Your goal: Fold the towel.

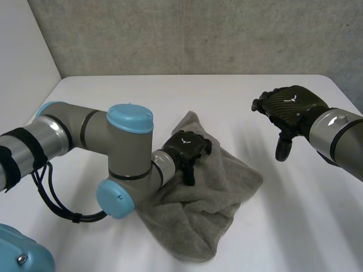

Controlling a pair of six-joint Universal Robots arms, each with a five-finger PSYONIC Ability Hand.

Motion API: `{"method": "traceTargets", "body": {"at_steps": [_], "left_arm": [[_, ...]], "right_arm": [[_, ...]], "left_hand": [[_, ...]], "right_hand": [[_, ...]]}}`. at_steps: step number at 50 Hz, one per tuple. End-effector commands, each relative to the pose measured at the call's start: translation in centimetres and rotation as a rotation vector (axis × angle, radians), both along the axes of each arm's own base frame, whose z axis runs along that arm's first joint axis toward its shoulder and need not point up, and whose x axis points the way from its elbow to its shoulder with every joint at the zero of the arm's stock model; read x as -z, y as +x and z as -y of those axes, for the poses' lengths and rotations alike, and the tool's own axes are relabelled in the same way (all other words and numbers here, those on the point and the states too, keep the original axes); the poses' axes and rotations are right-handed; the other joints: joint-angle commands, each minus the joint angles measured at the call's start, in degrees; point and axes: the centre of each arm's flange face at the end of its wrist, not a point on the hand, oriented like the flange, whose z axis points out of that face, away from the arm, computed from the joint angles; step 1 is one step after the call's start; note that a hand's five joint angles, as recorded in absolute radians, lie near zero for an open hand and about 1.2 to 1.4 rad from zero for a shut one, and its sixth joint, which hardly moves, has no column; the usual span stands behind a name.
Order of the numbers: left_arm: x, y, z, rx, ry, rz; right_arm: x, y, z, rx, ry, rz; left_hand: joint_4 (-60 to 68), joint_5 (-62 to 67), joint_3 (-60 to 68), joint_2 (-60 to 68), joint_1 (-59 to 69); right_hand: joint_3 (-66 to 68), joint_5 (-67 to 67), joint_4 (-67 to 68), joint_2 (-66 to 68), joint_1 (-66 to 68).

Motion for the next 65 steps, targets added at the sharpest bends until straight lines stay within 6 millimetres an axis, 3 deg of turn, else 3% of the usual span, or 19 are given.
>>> {"method": "traceTargets", "body": {"at_steps": [1, 2, 3, 10, 12, 13, 15, 19, 22, 24, 34, 35, 36, 37, 44, 48, 55, 59, 65], "left_arm": [[0.0, 0.4, -0.3, 0.01, -0.023, 0.045], [-0.5, 0.5, -0.6, 0.012, -0.023, 0.047], [-1.3, 0.7, -1.0, 0.013, -0.022, 0.05], [-4.7, 3.5, -1.8, -0.115, -0.045, 0.099], [-6.4, 6.9, -1.4, -0.287, -0.075, 0.155], [-6.4, 6.9, -1.4, -0.288, -0.075, 0.155], [-7.3, 11.5, -0.9, -0.468, -0.075, 0.214], [-7.0, 15.4, -3.3, -0.523, -0.017, 0.261], [-6.6, 16.1, -4.5, -0.51, 0.009, 0.27], [-6.1, 17.0, -7.0, -0.461, 0.045, 0.273], [-5.3, 18.1, -10.3, -0.356, 0.077, 0.278], [-5.6, 17.9, -10.3, -0.344, 0.065, 0.261], [-5.6, 17.9, -10.3, -0.344, 0.065, 0.261], [-6.0, 17.8, -10.1, -0.339, 0.055, 0.249], [-8.9, 16.7, -7.4, -0.362, -0.063, 0.151], [-9.0, 16.6, -6.8, -0.377, -0.098, 0.131], [-7.3, 17.4, -6.7, -0.4, -0.067, 0.16], [-4.8, 18.2, -7.6, -0.401, 0.021, 0.216], [-3.7, 18.6, -8.6, -0.394, 0.063, 0.241]], "right_arm": [[0.3, 0.1, 0.0, -0.002, 0.007, -0.005], [0.3, 0.1, 0.0, -0.002, 0.007, -0.005], [0.3, 0.1, 0.0, -0.002, 0.008, -0.006], [0.2, 0.1, -0.2, -0.003, 0.006, -0.006], [0.2, 0.3, -0.4, -0.014, 0.008, -0.005], [0.2, 0.3, -0.4, -0.014, 0.008, -0.005], [0.3, 0.3, -0.5, -0.019, 0.011, -0.006], [0.6, 0.4, -0.7, -0.023, 0.019, -0.016], [0.8, 0.4, -0.7, -0.029, 0.024, -0.019], [0.8, 0.6, -0.9, -0.039, 0.027, -0.017], [3.9, 2.9, -2.0, -0.115, 0.109, -0.044], [4.5, 3.1, -2.0, -0.12, 0.127, -0.05], [4.5, 3.1, -2.0, -0.12, 0.127, -0.05], [5.3, 3.4, -1.9, -0.126, 0.143, -0.055], [8.2, 4.0, -2.2, -0.149, 0.209, -0.097], [8.5, 3.6, -2.6, -0.161, 0.211, -0.116], [9.6, 3.1, -4.7, -0.302, 0.134, -0.203], [10.5, 3.1, -5.4, -0.345, 0.137, -0.198], [11.9, 3.1, -6.1, -0.373, 0.144, -0.176]], "left_hand": [[35.8, 36.5, 35.8, 35.8, 35.8], [52.1, 52.8, 52.1, 52.1, 52.2], [54.6, 55.3, 54.6, 54.6, 54.6], [54.6, 55.3, 54.6, 54.6, 54.7], [54.6, 55.3, 54.6, 54.6, 54.7], [54.6, 55.3, 54.6, 54.6, 54.7], [54.6, 55.3, 54.6, 54.6, 54.7], [54.6, 55.3, 54.6, 54.6, 54.7], [54.6, 55.3, 54.6, 54.6, 54.7], [54.6, 55.3, 54.6, 54.6, 54.7], [52.3, 53.0, 52.3, 52.3, 52.3], [29.7, 30.3, 29.6, 29.6, 29.7], [29.4, 30.1, 29.4, 29.4, 29.4], [15.1, 15.8, 15.0, 15.1, 15.1], [0.2, 0.9, 0.1, 0.2, 0.2], [-1.5, -0.8, -1.6, -1.6, -1.5], [-2.7, -2.0, -2.8, -2.8, -2.7], [-11.4, -10.7, -11.5, -11.5, -11.4], [-12.3, -11.6, -12.3, -12.3, -12.3]], "right_hand": [[-4.0, -3.5, -5.0, -4.4, -3.4], [-4.0, -3.5, -5.0, -4.4, -3.4], [-4.0, -3.5, -5.0, -4.4, -3.4], [-4.0, -3.5, -5.0, -4.4, -3.4], [-4.0, -3.5, -5.0, -4.4, -3.4], [-4.0, -3.5, -5.0, -4.4, -3.4], [-4.0, -3.5, -5.0, -4.4, -3.4], [-4.0, -3.5, -5.0, -4.4, -3.4], [-4.0, -3.5, -5.0, -4.4, -3.4], [-4.0, -3.5, -5.0, -4.4, -3.4], [-4.0, -3.5, -5.0, -4.4, -3.4], [-4.0, -3.5, -5.0, -4.4, -3.4], [-4.0, -3.5, -5.0, -4.4, -3.4], [-4.0, -3.5, -5.0, -4.4, -3.4], [-4.0, -3.5, -5.0, -4.4, -3.4], [-4.0, -3.5, -5.0, -4.4, -3.4], [-4.0, -3.5, -5.0, -4.4, -3.4], [-4.0, -3.5, -5.0, -4.4, -3.4], [-4.0, -3.5, -5.0, -4.4, -3.4]]}}
